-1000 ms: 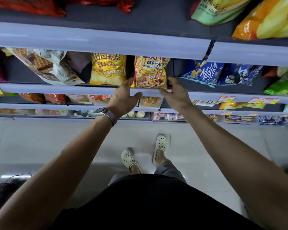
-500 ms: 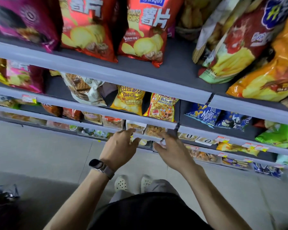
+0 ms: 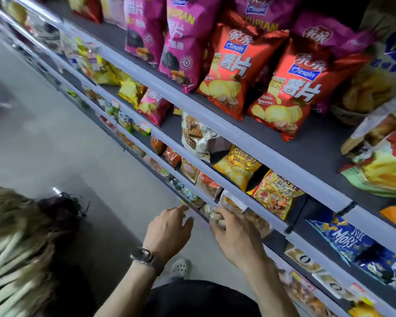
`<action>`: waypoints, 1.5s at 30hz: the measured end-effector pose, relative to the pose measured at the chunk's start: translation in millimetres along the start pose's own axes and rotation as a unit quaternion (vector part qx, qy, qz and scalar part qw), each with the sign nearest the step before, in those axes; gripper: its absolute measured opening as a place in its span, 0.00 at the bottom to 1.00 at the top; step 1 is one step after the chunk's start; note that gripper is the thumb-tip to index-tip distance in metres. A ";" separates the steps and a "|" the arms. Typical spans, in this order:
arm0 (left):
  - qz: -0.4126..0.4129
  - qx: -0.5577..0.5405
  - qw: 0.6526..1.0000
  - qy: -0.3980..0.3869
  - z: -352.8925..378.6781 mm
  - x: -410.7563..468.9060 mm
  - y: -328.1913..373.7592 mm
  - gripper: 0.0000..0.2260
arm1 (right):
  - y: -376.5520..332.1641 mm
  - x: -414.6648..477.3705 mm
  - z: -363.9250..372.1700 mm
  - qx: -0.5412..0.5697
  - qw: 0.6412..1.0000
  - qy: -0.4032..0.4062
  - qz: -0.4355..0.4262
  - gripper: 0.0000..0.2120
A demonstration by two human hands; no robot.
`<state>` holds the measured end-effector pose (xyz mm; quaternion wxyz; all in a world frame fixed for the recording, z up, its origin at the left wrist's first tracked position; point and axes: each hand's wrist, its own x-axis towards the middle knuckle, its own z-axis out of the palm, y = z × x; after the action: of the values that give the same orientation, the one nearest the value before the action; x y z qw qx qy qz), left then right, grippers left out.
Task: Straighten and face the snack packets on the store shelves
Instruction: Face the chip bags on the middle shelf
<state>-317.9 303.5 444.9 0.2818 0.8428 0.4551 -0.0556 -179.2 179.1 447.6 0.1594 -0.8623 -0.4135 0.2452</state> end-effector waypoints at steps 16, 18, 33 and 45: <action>-0.096 -0.005 0.995 0.010 -14.6 -7.4 -58.7 0.21 | -52.5 10.0 31.7 -0.047 0.992 -0.092 -0.073 0.21; -0.094 -0.008 0.995 0.015 -25.2 6.0 -71.7 0.21 | -67.1 26.2 37.2 -0.061 0.991 -0.089 -0.077 0.20; -0.131 -0.086 0.985 0.072 -151.6 103.5 -219.4 0.21 | -266.8 171.0 69.1 -0.156 0.974 -0.092 -0.133 0.20; -0.263 -0.149 0.952 0.057 -186.0 143.7 -285.6 0.22 | -359.5 278.7 112.7 -0.180 0.947 -0.160 -0.211 0.19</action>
<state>-493.0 628.9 428.6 0.3528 0.6435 0.6792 -0.0115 -320.0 626.0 444.8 -0.0181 -0.7192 -0.6433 0.2619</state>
